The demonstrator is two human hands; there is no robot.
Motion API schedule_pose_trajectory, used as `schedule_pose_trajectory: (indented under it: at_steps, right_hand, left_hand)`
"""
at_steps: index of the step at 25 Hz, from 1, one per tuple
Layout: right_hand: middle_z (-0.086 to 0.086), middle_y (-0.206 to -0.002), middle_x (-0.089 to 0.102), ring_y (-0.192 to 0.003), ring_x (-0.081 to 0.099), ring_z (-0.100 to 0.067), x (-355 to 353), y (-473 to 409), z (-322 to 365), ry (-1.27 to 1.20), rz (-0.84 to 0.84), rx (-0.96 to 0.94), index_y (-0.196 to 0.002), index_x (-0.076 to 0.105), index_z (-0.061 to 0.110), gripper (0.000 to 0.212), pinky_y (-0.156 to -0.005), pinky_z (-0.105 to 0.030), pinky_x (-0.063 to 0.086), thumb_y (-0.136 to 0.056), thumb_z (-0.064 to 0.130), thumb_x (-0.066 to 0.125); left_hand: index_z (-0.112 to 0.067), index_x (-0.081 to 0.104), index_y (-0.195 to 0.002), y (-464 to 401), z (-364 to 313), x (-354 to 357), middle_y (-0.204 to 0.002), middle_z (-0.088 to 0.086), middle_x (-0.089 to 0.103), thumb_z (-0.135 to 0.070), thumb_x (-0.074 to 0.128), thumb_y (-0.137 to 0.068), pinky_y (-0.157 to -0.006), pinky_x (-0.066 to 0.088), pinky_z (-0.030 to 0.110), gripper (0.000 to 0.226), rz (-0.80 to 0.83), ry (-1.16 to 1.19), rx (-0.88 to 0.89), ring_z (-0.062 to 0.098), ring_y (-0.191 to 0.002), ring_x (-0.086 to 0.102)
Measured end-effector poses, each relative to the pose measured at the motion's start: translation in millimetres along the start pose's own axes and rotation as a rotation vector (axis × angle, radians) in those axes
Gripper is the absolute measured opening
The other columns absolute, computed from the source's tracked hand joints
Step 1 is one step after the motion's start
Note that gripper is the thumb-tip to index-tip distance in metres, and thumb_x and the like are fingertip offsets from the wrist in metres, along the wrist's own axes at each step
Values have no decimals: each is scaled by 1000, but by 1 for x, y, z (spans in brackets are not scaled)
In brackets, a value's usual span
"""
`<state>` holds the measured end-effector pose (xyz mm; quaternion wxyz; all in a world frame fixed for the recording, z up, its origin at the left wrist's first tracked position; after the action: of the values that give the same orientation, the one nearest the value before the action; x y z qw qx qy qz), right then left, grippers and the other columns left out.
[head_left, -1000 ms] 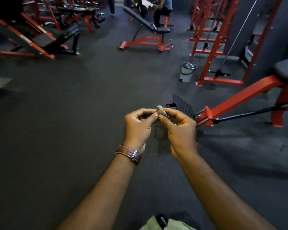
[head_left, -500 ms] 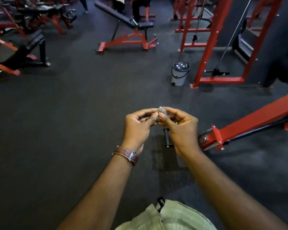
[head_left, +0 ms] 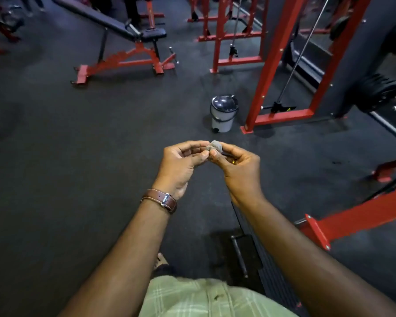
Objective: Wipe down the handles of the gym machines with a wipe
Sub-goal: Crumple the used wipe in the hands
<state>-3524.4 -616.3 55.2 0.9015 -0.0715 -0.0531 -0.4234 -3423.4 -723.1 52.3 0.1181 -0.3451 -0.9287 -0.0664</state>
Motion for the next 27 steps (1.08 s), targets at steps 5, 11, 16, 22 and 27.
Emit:
schedule_pose_trajectory:
  at_steps: [5, 11, 16, 22, 27]
  right_hand:
    - [-9, -103, 76, -101, 72, -22, 66, -139, -20, -23, -144, 37, -112, 72, 0, 29, -91, -42, 58, -83, 0, 75]
    - [-11, -102, 76, -99, 73, -24, 93, -328, -63, -35, -265, 22, -111, 72, 0, 28, -87, -36, 58, -83, -1, 76]
    - [-13, -101, 76, -97, 72, -26, 92, -515, -117, -24, -274, 76, -111, 71, -4, 29, -86, -36, 59, -82, -3, 75]
    - [-12, -98, 76, -91, 73, -21, 73, -713, -146, 26, -359, 155, -109, 73, -2, 27, -82, -32, 59, -82, -4, 75]
    - [-5, -94, 77, -87, 73, -15, 57, -849, -197, 7, -505, 229, -105, 75, 8, 25, -74, -24, 56, -82, -2, 76]
  left_hand:
    - [5, 70, -102, -169, -27, -35, -92, 11, 75, 16, 65, -84, -82, 59, 27, 22, 108, -46, -88, 16, -87, 70]
    - [5, 71, -102, -379, -14, -35, -94, 14, 74, 12, 67, -84, -73, 55, 22, 20, 176, -125, -150, 13, -83, 70]
    - [4, 72, -99, -573, 19, -22, -90, 14, 73, 13, 69, -82, -75, 57, 25, 19, 193, -114, -266, 16, -80, 69]
    - [-2, 72, -89, -773, 48, 22, -84, 14, 71, 14, 68, -82, -70, 55, 23, 18, 208, -114, -386, 17, -73, 66]
    - [-1, 72, -87, -923, 90, 55, -74, 6, 73, 15, 66, -83, -60, 54, 18, 17, 239, -148, -497, 10, -63, 69]
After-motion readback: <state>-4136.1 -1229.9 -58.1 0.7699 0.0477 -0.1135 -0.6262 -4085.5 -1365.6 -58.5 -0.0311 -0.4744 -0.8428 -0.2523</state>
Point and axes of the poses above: each hand's wrist, its own y-axis away from the middle knuckle, its own x-axis out of the palm, z = x × y, the point moved 7 cm from there along -y, towards the middle knuckle
